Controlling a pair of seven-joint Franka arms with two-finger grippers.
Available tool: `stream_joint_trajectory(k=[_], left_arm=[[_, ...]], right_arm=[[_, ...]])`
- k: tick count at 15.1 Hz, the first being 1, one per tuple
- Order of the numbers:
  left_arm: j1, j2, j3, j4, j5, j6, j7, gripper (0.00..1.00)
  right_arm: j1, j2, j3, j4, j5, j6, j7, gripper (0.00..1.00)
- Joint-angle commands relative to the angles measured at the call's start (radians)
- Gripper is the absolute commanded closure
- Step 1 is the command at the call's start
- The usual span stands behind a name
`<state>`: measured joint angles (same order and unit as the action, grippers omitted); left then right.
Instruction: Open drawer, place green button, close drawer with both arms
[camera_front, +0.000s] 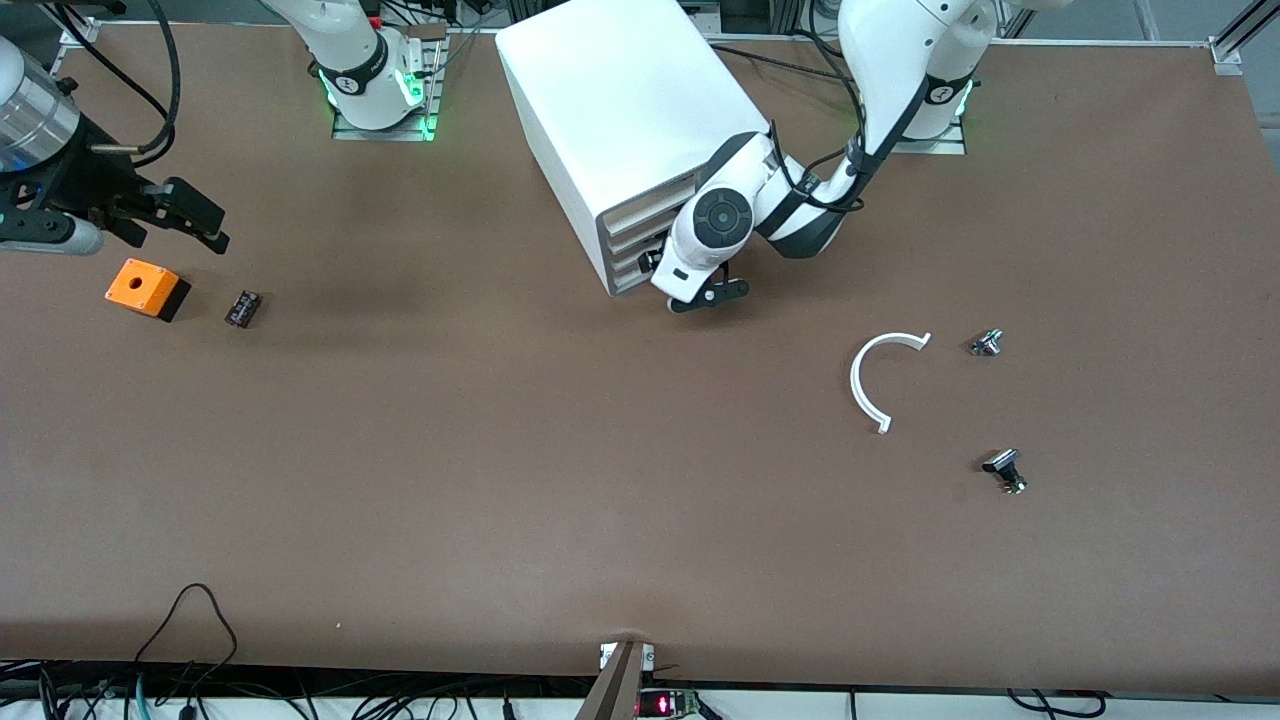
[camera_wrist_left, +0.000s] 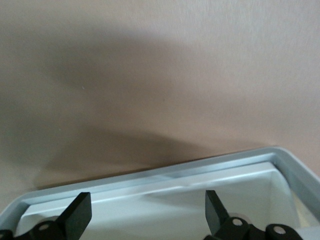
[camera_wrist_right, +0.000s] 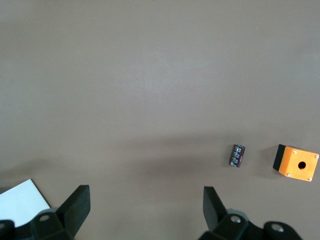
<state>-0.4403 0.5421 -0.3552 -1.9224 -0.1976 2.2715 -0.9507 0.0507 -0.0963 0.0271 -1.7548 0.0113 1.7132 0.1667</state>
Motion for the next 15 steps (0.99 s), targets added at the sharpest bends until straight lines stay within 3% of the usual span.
stream_joint_trajectory(k=[1,6,9,12,15], left_arm=[[0.079,-0.039,0.01,0.038,0.013,-0.097,0.026,0.0],[0.222,-0.039,0.009,0.276,0.266,-0.421,0.114,0.0],[0.294,-0.044,0.013,0.44,0.285,-0.631,0.312,0.0],[0.397,-0.048,0.012,0.566,0.305,-0.737,0.557,0.0],[0.408,-0.123,0.114,0.562,0.284,-0.744,0.8,0.0]], right_arm=[[-0.011,-0.049,0.005,-0.054,-0.008,0.017,-0.022,0.0],[-0.009,-0.052,0.019,-0.049,-0.019,0.006,-0.054,0.0],[-0.009,-0.062,0.028,-0.048,-0.019,-0.004,-0.088,0.0],[-0.009,-0.063,0.022,-0.042,-0.017,-0.006,-0.099,0.0],[-0.009,-0.063,0.02,-0.035,-0.016,-0.024,-0.098,0.0]])
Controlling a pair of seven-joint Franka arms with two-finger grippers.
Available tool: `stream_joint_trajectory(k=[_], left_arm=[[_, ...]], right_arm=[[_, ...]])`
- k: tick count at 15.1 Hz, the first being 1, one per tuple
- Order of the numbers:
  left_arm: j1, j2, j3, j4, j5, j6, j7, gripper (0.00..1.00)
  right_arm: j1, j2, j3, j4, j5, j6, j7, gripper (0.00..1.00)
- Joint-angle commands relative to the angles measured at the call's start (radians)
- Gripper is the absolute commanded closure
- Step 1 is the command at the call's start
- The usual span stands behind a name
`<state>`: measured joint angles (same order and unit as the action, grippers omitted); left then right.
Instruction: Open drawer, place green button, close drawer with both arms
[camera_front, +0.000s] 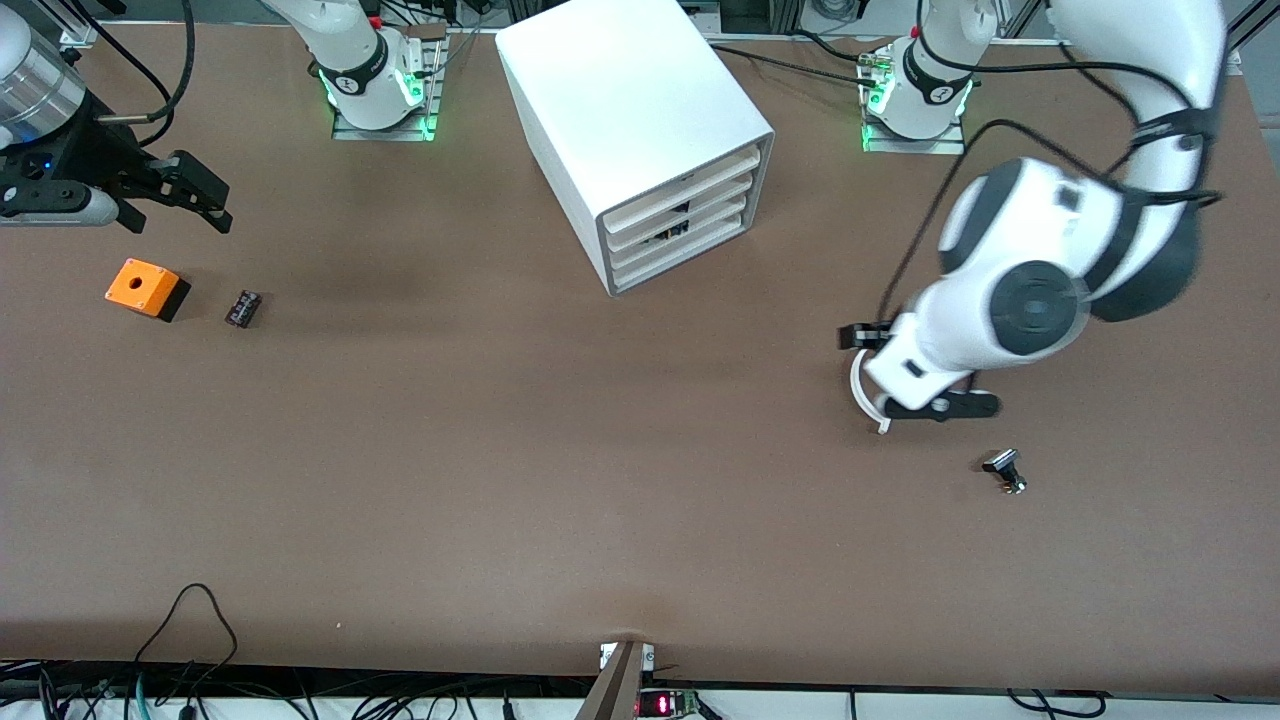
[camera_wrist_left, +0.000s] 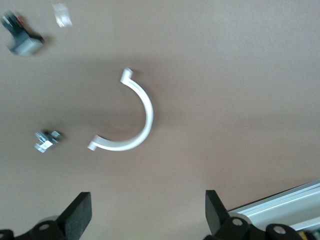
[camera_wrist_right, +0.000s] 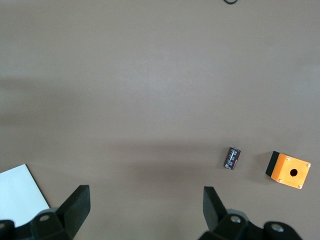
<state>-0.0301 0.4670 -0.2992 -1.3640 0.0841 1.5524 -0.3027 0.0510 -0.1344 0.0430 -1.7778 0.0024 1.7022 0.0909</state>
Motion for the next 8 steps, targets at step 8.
stream_joint_trajectory(k=[8], left_arm=[[-0.028,-0.402,0.305,-0.282,-0.147,0.078,0.468,0.0]], right_arm=[[-0.01,-0.024,0.003,0.003,0.002,-0.015,-0.022,0.0]])
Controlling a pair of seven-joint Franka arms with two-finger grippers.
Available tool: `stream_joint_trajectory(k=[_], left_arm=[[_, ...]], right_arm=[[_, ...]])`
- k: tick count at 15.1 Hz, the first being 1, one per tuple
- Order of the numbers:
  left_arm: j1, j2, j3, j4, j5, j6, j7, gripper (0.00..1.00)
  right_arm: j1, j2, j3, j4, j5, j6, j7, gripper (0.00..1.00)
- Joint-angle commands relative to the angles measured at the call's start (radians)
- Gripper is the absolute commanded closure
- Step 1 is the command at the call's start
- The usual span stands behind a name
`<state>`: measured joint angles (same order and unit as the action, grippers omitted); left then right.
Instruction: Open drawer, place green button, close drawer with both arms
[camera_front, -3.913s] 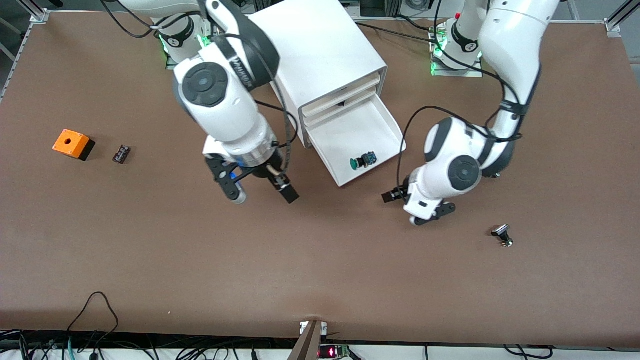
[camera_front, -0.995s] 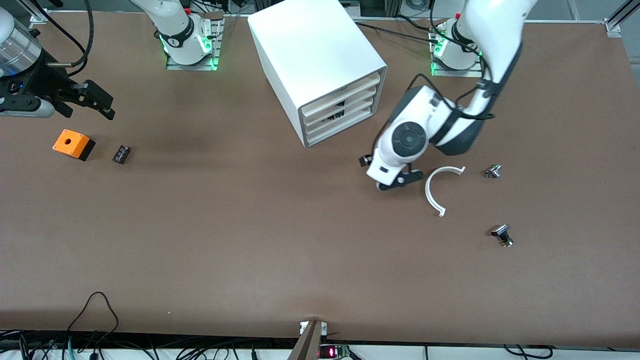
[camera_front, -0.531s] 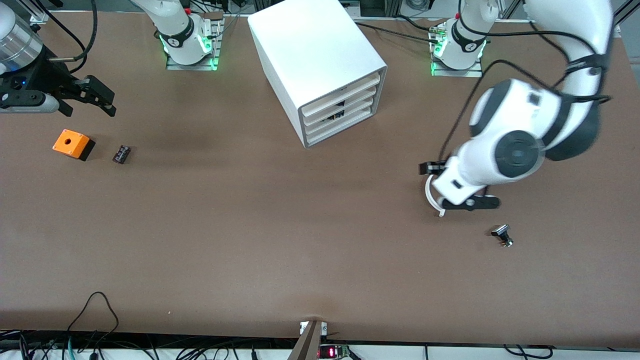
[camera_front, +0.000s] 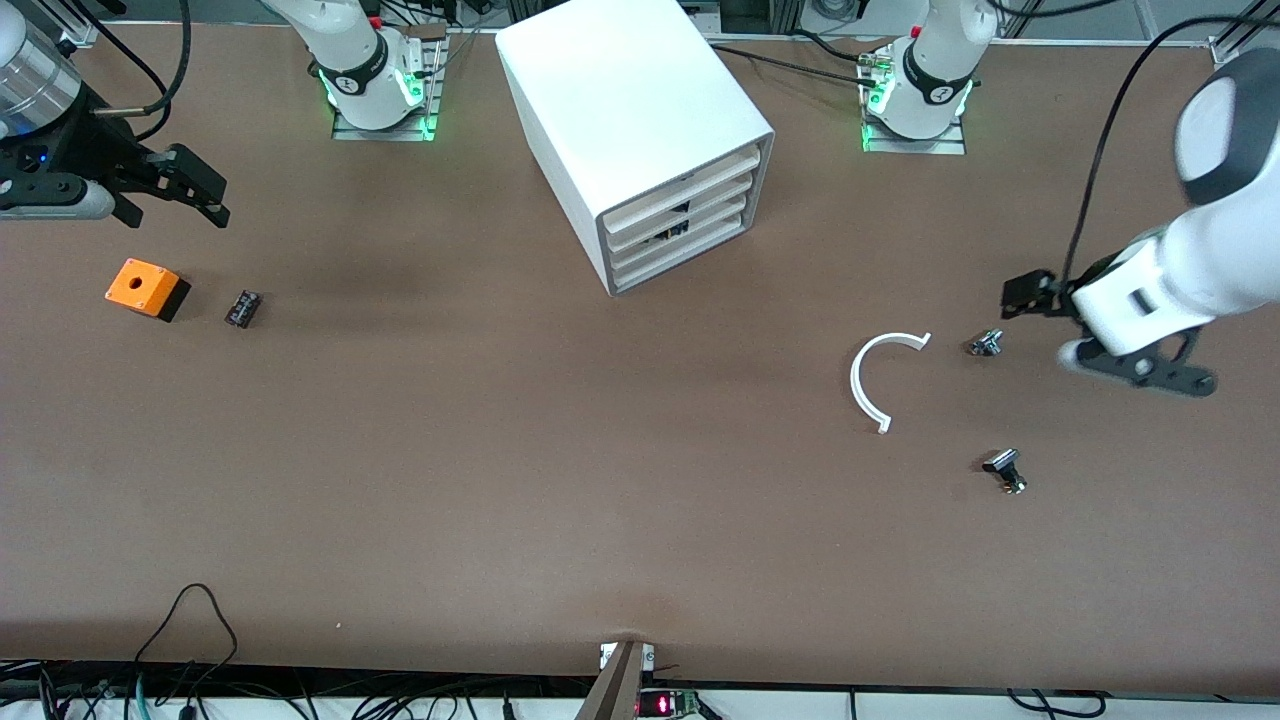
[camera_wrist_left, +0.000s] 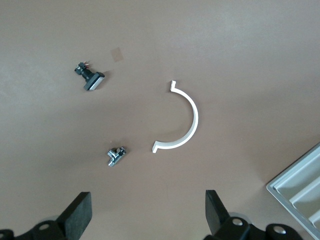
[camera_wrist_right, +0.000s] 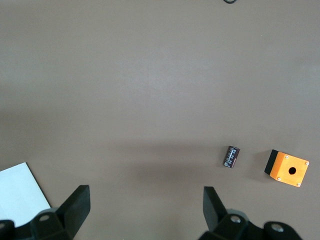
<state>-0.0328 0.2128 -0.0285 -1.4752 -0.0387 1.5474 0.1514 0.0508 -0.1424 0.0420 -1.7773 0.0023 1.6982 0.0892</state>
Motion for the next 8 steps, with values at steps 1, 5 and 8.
stream_joint_trajectory(k=[1,5,8], left_arm=[[-0.029,-0.188,0.035,-0.218,-0.018,0.115,0.01,0.0],[-0.048,-0.223,0.041,-0.257,0.084,0.149,0.007,0.0],[-0.047,-0.217,0.044,-0.241,0.085,0.149,-0.006,0.0]], right_arm=[[-0.009,-0.014,0.004,0.002,0.004,-0.008,-0.02,0.0],[-0.009,-0.011,0.001,0.009,0.005,-0.008,-0.019,0.0],[-0.009,-0.011,0.001,0.01,0.005,-0.006,-0.019,0.0]])
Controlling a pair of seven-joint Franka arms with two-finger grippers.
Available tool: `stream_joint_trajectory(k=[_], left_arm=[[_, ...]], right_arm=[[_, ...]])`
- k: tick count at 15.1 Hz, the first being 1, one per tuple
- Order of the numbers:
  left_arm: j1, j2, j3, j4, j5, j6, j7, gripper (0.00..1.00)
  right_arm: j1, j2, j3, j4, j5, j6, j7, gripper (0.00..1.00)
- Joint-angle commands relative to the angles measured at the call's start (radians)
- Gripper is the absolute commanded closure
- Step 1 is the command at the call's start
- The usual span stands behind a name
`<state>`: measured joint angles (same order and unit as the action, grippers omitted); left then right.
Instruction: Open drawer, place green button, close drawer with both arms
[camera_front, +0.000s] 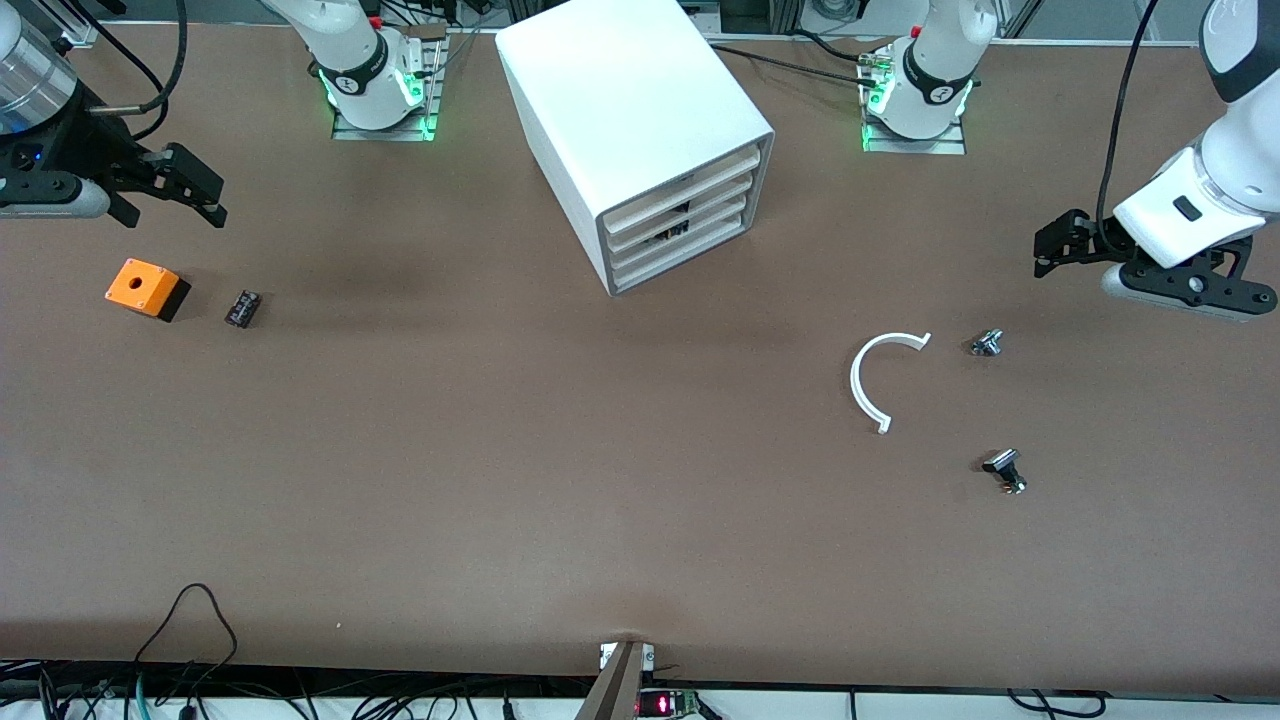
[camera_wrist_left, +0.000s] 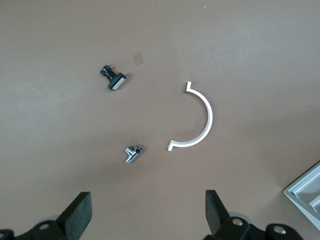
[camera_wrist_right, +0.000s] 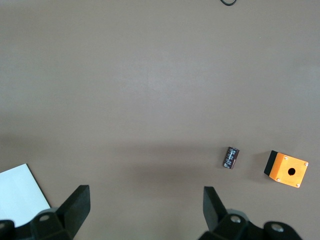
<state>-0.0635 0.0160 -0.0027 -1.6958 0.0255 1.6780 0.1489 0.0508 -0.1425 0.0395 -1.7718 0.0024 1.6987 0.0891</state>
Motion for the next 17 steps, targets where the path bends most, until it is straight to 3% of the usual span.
stream_joint_trajectory(k=[1,4,7,17], left_arm=[[-0.013,-0.021,0.018,-0.015,0.02,0.019,-0.005,0.0],[-0.005,-0.002,0.018,0.022,0.025,0.005,-0.006,0.0],[-0.001,-0.002,0.016,0.068,0.007,-0.112,-0.029,0.0],[0.004,-0.007,0.015,0.068,-0.042,-0.106,-0.097,0.0]], right_arm=[[-0.009,-0.011,0.005,0.005,0.005,-0.005,-0.019,0.0],[-0.009,-0.011,0.003,0.005,0.004,-0.005,-0.02,0.0],[-0.009,-0.012,0.003,0.005,0.004,-0.005,-0.02,0.0],[-0.009,-0.012,0.005,0.005,0.004,-0.005,-0.02,0.0]])
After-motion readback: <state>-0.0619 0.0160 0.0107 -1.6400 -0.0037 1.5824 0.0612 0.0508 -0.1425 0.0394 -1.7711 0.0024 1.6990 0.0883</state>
